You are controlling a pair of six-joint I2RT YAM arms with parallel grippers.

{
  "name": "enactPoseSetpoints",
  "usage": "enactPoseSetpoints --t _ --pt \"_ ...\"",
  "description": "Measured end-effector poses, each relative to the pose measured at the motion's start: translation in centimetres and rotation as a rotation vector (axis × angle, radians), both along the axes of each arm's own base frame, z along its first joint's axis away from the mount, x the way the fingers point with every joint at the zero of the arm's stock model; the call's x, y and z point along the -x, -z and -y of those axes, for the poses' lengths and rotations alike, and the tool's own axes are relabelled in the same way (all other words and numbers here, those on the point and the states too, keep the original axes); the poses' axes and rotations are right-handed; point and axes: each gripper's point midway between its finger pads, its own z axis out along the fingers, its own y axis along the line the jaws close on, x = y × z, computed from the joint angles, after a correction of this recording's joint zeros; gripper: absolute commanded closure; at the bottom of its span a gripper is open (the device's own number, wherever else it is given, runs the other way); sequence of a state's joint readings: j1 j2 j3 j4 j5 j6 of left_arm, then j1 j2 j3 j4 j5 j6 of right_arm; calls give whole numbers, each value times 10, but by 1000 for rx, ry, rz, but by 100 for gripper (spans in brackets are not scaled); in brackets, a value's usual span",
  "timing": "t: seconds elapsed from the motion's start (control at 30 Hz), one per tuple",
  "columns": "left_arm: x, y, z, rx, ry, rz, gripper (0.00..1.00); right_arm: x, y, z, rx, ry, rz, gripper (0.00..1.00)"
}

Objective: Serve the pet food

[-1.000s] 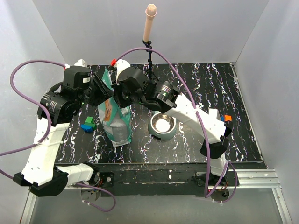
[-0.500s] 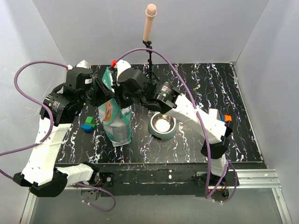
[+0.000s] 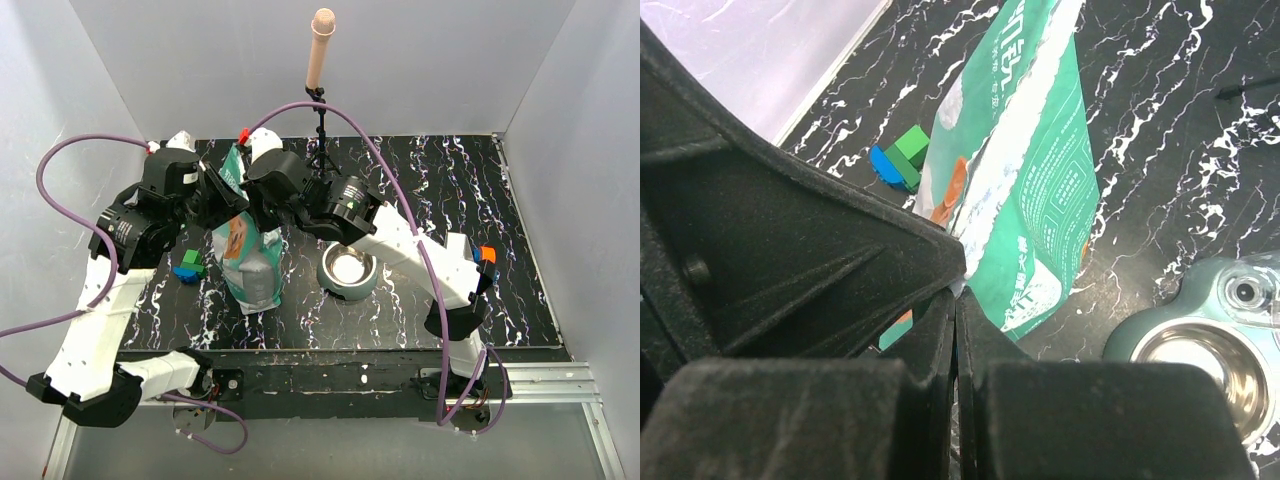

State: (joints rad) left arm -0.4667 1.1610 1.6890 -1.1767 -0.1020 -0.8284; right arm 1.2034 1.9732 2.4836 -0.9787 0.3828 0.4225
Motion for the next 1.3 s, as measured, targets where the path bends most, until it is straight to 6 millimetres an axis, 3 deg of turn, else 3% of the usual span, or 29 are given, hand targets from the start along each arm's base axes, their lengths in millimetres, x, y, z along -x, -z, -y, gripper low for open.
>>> enactPoseSetpoints --t 0.07,0.4,0.53,0.9,1.3 --pt "-1 0 1 2 5 4 100 -2 0 1 6 9 9 99" --pt "-5 -1 -4 -22 -29 21 100 -10 4 3 26 58 45 99" --pt "8 13 -14 -54 -42 -21 100 -19 12 10 52 88 59 99" --pt "17 27 -18 -92 -23 -68 100 -11 17 -5 36 -42 45 99" --pt "19 24 -23 -162 20 -74 100 -2 22 -17 18 -148 29 80"
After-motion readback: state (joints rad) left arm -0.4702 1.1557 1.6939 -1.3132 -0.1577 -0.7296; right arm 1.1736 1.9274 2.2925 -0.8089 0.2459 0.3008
